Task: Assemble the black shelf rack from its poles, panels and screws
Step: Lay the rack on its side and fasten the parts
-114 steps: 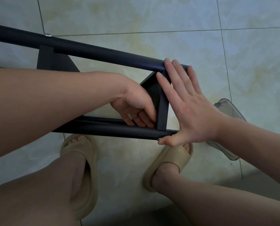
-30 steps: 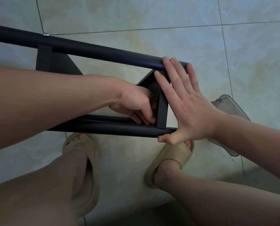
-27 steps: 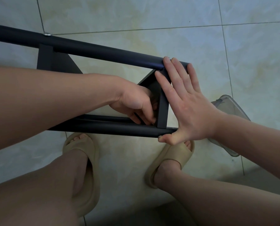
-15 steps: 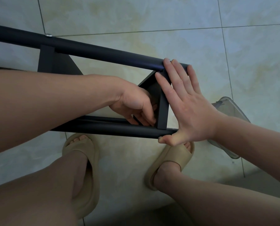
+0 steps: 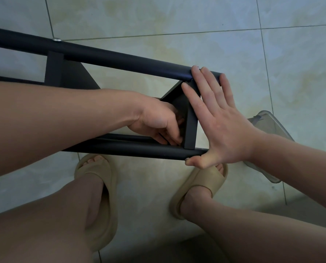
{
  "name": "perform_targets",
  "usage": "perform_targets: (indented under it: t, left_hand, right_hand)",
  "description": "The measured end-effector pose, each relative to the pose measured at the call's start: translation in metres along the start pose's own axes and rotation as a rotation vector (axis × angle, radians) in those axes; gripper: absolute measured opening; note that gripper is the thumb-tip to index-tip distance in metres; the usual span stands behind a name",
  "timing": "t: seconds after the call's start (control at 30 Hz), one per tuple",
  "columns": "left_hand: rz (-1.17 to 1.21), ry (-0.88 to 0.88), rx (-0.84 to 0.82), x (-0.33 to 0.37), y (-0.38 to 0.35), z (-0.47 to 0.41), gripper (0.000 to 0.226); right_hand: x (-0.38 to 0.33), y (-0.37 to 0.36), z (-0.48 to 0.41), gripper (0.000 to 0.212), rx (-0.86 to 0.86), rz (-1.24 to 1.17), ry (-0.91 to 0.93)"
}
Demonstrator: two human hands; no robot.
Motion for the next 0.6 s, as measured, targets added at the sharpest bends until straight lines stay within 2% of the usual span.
perform_targets:
  t: [0.13, 0.3, 0.6]
  left_hand:
    - [0.031, -0.002, -0.019, -0.002, 0.001, 0.000, 0.023]
    - [-0.053, 0.162, -0.116, 0.002, 0.008, -0.001, 0.021]
    - [-0.124, 0.306, -0.049, 0.009, 0.009, -0.007, 0.010]
  right_hand:
    - [-0.001, 0.000, 0.000, 0.139, 0.002, 0.000, 0.004]
    - [0.000, 0.000, 0.000, 0.138, -0.002, 0.000, 0.004]
    - [0.000, 0.001, 0.000, 0.139, -0.005, -0.004, 0.001]
Point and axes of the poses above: each hand's wrist, its own z-axis away from the middle knuckle, its own y-axis out of the back of the hand, x = y × z, the point moved 1 cm from there along -z, towards the middle knuckle, and after that the axes turned 5 degrees about -y, right-handed, at the moved point
